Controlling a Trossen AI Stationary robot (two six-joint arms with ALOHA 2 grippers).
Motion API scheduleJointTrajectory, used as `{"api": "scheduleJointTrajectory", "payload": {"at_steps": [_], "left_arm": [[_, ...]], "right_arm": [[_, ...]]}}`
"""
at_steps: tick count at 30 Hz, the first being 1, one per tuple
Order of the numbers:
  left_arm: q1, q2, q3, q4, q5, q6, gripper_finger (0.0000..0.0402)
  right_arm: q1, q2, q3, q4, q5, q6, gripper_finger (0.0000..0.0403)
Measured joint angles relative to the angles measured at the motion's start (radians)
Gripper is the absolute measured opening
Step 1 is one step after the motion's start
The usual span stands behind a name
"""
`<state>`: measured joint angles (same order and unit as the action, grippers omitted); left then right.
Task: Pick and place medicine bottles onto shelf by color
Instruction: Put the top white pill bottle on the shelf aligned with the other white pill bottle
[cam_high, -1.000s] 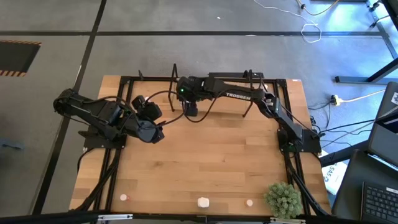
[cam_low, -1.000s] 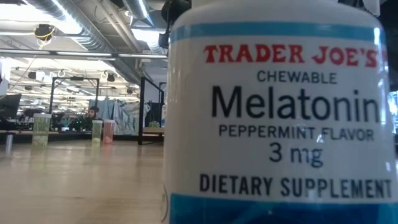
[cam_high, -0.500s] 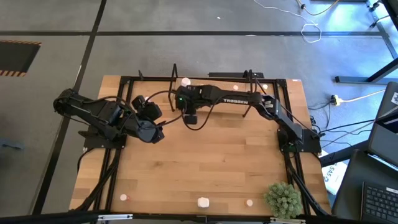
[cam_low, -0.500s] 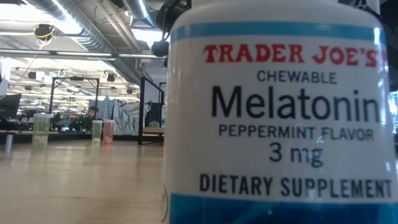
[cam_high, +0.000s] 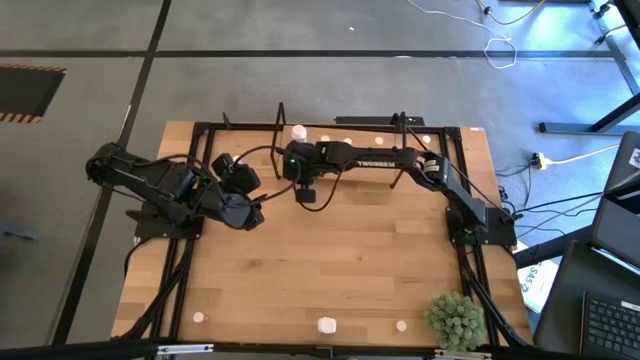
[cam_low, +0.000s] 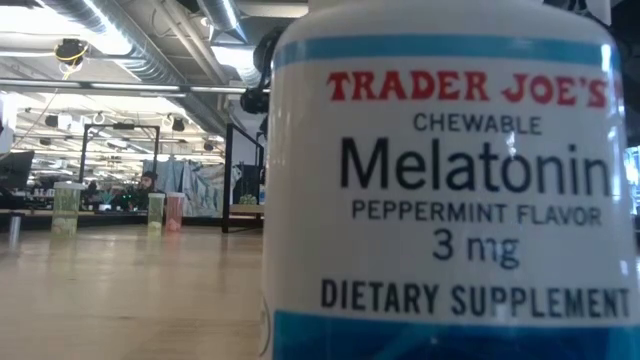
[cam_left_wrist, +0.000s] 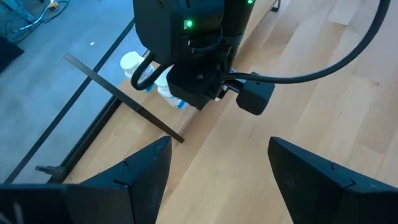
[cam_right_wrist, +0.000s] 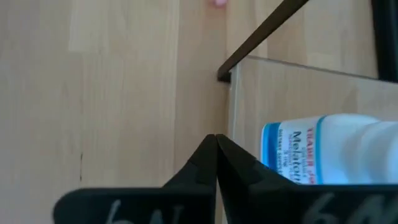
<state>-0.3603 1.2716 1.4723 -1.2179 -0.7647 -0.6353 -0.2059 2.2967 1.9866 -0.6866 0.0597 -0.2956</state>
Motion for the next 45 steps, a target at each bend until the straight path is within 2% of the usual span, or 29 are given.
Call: {"api": "scheduleJointTrajectory", "payload": {"at_steps": [5,10,45], "left_arm": [[0.0,0.0,0.0,0.0,0.0,0.0,0.0263],[0.0,0.0,0.0,0.0,0.0,0.0,0.0263],[0.0,0.0,0.0,0.0,0.0,0.0,0.0263]], "right_arm": [[-0.007,0.0,0.001,0.047,0.007,-0.002,0.0006],[-0.008,0.0,0.001,0.041,0.119,0.003,0.0008],[-0.05,0.0,0.001,0.07,0.131,-0.05,0.0006]]}}
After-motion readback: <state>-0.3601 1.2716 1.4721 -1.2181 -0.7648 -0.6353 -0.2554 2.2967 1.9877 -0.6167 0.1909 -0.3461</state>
